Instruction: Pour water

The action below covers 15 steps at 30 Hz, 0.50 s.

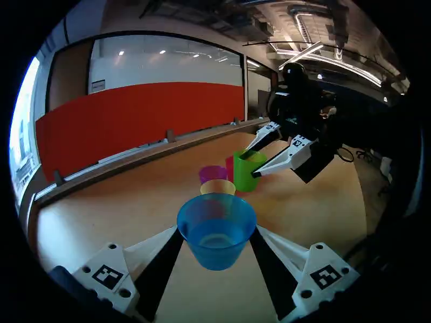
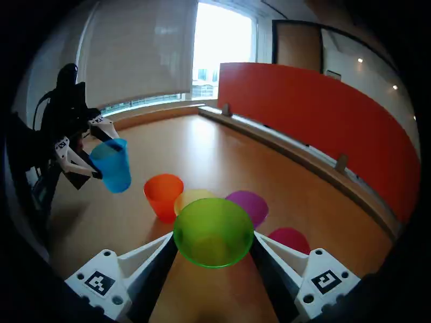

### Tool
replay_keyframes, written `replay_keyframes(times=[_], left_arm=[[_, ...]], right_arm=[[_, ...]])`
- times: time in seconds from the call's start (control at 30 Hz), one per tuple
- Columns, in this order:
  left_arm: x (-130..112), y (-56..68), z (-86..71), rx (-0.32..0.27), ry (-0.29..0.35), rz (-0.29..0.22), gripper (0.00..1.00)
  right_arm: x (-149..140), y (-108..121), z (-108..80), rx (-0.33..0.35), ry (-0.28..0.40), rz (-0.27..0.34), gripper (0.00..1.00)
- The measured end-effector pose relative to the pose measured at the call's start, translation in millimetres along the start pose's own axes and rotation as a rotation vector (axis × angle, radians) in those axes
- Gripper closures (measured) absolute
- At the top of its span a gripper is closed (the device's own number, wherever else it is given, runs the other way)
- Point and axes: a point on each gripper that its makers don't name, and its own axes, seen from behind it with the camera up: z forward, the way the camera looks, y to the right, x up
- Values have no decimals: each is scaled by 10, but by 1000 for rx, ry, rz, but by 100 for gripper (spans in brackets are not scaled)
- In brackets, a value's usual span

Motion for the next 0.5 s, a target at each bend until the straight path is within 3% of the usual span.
replay_keyframes(times=[0.5], left_arm=[[307,-108,-185,72,109,-5,16]], right_arm=[[484,-158,-303,-25,138,-8,9]])
